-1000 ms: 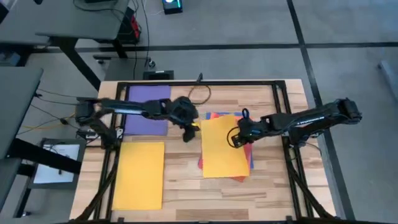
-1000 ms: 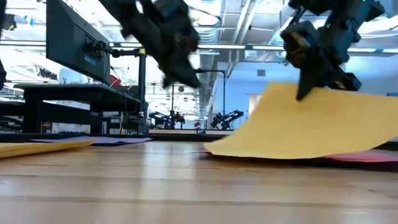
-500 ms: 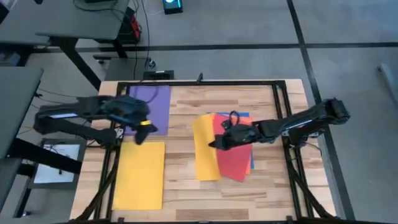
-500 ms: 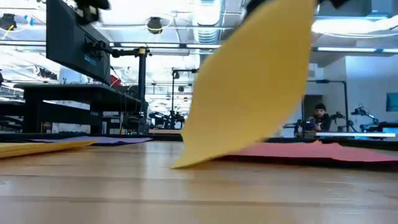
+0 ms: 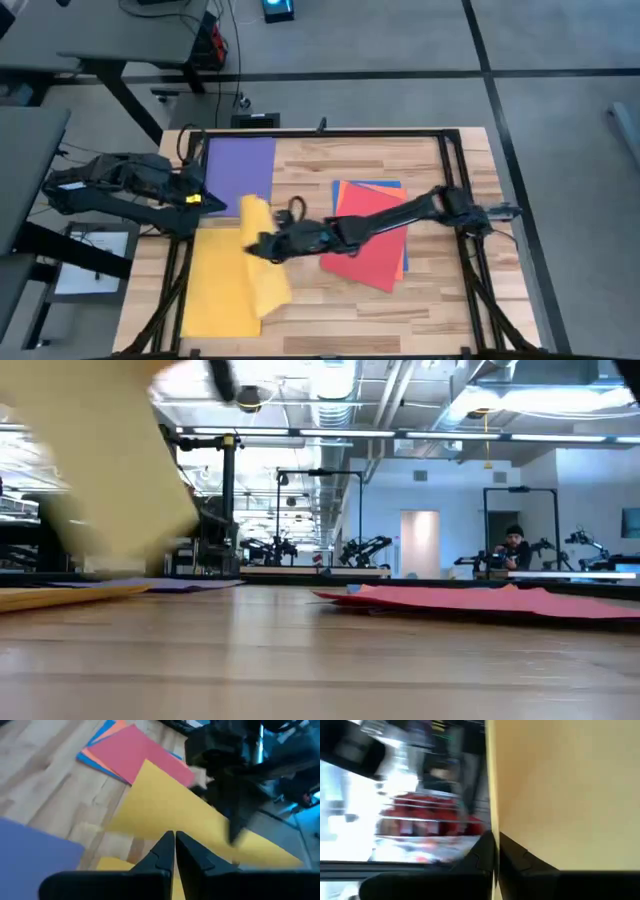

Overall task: Organize paper
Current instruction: Stack the yellow paper on top of the other yellow paper

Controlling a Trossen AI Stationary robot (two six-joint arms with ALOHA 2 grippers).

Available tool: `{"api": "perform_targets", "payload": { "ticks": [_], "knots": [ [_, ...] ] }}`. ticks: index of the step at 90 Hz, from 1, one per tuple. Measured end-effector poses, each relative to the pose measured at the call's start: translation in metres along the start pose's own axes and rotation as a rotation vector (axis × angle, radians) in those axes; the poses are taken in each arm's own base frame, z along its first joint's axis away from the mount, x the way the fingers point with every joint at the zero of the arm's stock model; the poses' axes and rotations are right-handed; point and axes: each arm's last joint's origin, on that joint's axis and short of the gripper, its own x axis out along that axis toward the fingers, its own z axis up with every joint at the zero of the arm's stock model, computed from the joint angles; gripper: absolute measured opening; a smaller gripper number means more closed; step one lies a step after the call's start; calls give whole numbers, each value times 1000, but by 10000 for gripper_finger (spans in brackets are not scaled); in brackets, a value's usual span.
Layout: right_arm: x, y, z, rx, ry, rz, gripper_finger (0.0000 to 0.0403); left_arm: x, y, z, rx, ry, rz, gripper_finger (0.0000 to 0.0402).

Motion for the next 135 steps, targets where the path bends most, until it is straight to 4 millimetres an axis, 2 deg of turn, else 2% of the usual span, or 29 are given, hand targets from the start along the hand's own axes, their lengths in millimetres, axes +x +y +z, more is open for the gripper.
{"api": "perform_targets", "payload": {
  "ticks": [10,18,27,37,54,76,89,105,116,124,135],
  "knots": [
    [19,-6,-4,28,-17,105,0,-9,-3,5,-2,-24,-12,0],
    [28,-26,-15,74,1,70,0,-22,-6,11,1,-61,-30,0],
    [34,-53,-33,130,32,-12,0,-34,-9,19,32,-119,-33,0],
    [38,-79,-50,188,54,-96,0,-36,-8,21,37,-144,1,0],
    [36,-106,-56,173,11,-296,0,-35,-8,20,35,-128,16,0],
    [38,-116,-54,165,-73,-320,0,-35,-7,19,35,-123,17,0],
    [46,-133,-60,170,-52,-263,0,-35,-7,19,35,-122,17,0],
    [53,-121,-58,118,-18,-189,0,-35,-7,19,31,-120,17,0],
    [54,-129,-50,98,-29,-246,1,-35,-7,19,26,-116,19,0],
    [55,-133,-44,93,-24,-264,13,-35,-7,19,25,-114,19,0],
    [55,-131,-43,76,-15,-266,52,-35,-6,17,26,-98,27,0]
  ]
}}
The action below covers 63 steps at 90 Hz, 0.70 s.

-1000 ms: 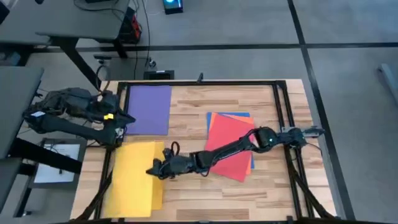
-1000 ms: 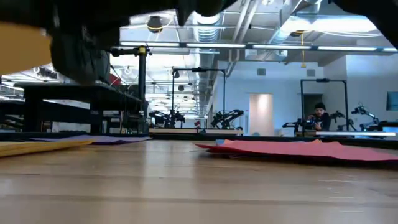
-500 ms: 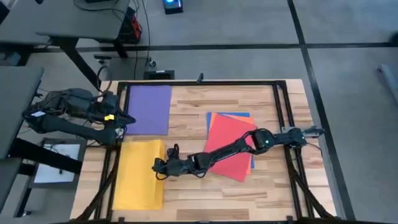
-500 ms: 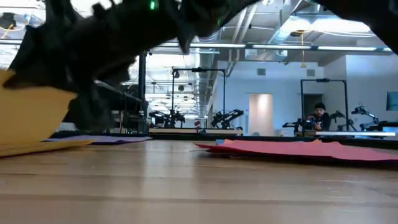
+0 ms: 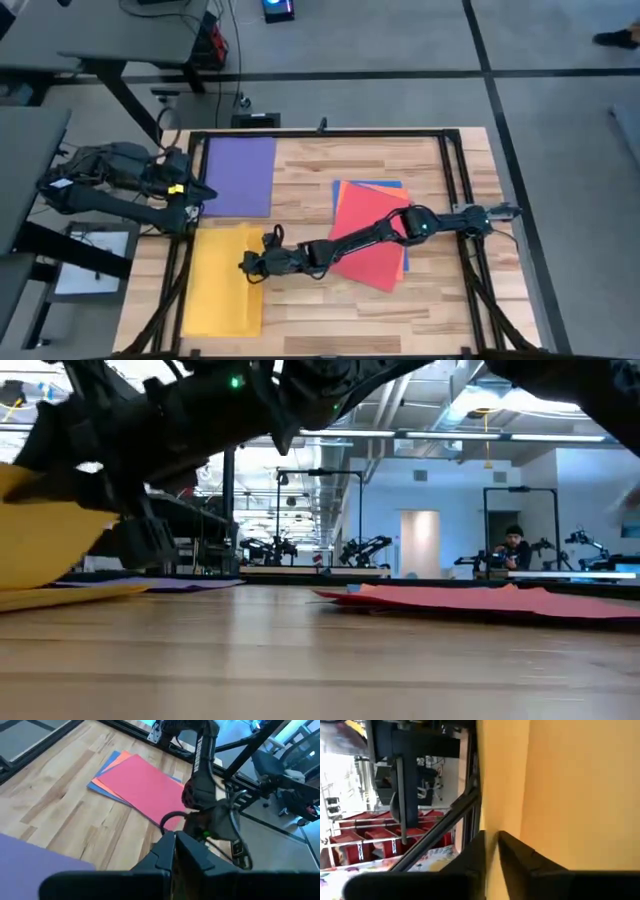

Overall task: Organize paper
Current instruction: Stack the yellow paper on top of the other yellow paper

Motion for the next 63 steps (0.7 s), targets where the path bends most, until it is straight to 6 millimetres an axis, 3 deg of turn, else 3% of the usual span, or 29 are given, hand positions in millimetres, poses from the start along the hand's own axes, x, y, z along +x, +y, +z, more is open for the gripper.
{"api": "perform_targets", "payload": {
  "ticks": [30,50,63],
  "knots": [
    [-1,0,-5,3,44,-39,156,0,1,-2,12,18,8,0],
    [-15,25,-2,-118,74,-293,156,0,1,-2,27,17,8,0],
    [-15,32,7,-140,64,-280,147,0,1,-2,32,17,8,0]
  ]
}}
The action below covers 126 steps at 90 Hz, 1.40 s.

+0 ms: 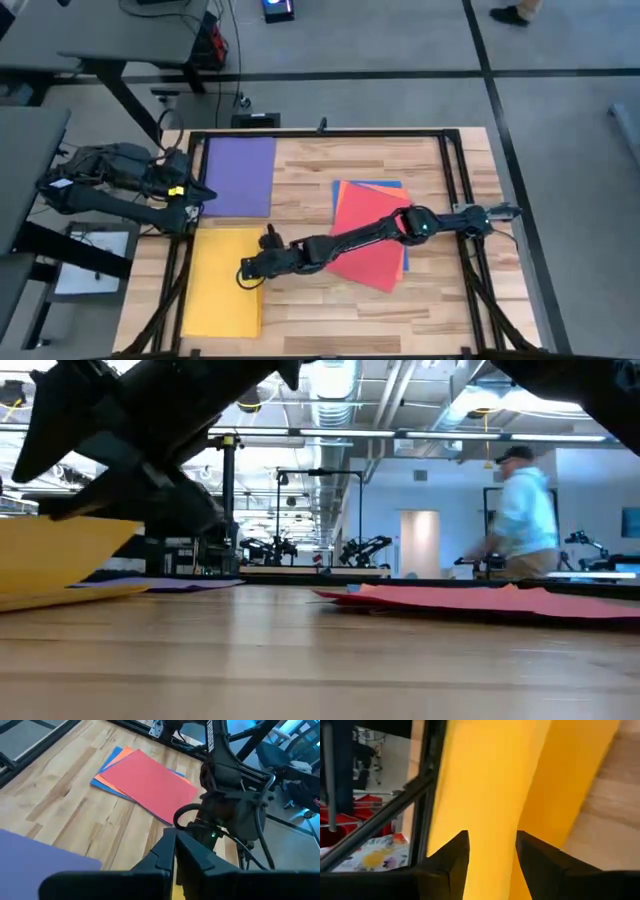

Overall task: Organize paper
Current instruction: Stack the yellow paper on top of the other yellow paper, then move the pink paper to the top right of the table

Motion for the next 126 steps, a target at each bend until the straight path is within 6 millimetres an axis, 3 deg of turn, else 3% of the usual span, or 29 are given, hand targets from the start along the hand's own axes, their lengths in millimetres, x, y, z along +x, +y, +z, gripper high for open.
{"api": "perform_targets", "payload": {
  "ticks": [28,75,83,95,112,120,126],
  "knots": [
    [0,0,1,-7,14,7,132,0,1,-2,1,24,10,0],
    [-10,-10,10,-142,84,-161,132,0,1,-2,-26,24,11,0],
    [-33,-4,23,-209,89,-256,132,3,0,-1,-70,28,14,0],
    [-97,12,52,-329,58,-439,132,24,-4,5,-81,88,43,0],
    [-174,0,72,-459,55,-868,132,89,-12,11,25,300,98,0],
    [-202,0,87,-529,59,-858,133,121,-15,10,75,395,98,0],
    [-221,-14,98,-514,66,-918,133,145,-17,12,105,429,49,0]
  ]
}}
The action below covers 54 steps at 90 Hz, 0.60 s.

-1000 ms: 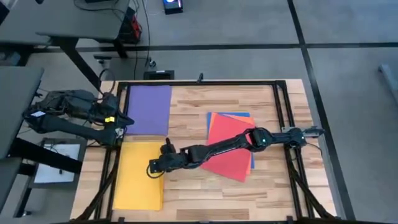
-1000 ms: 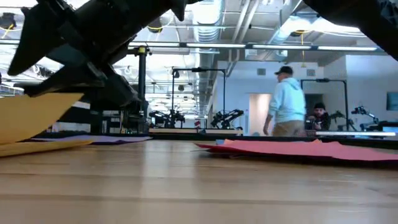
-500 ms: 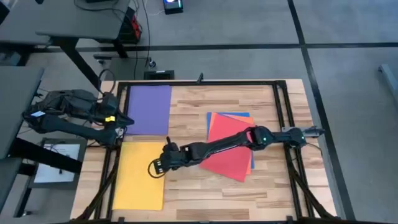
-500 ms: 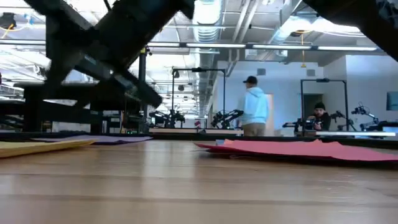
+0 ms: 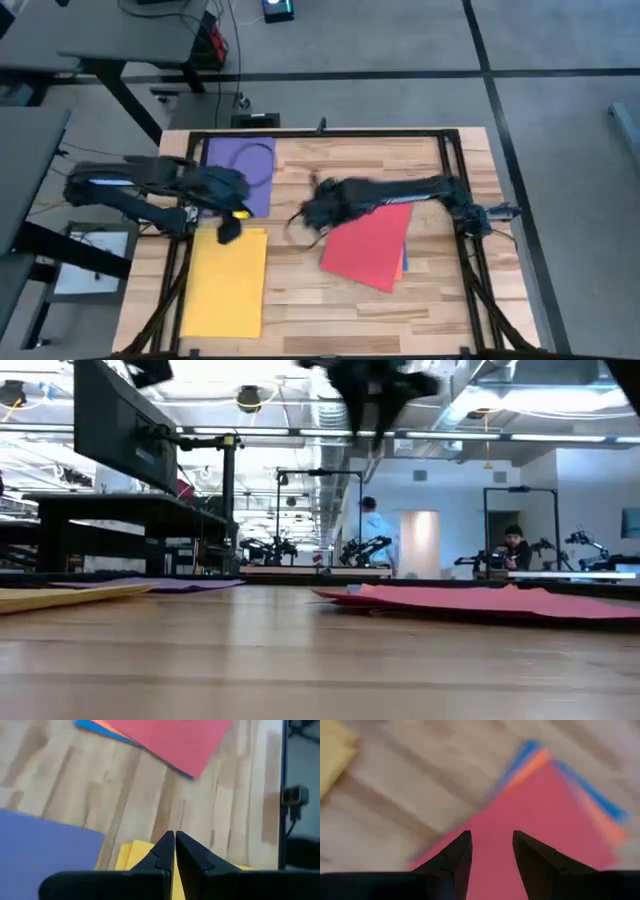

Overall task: Organize paper
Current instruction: Move the pink paper to the top right of the table

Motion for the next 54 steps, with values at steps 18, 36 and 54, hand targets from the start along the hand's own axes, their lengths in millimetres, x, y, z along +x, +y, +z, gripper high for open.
{"api": "perform_targets", "payload": {
  "ticks": [18,36,54],
  "knots": [
    [29,-77,-31,89,20,-48,133,57,13,37,-34,-20,-94,0],
    [73,-152,-80,259,10,68,133,111,39,63,-122,-80,-71,0],
    [110,-201,-111,437,-14,88,133,170,45,72,-120,-93,-75,0]
  ]
}}
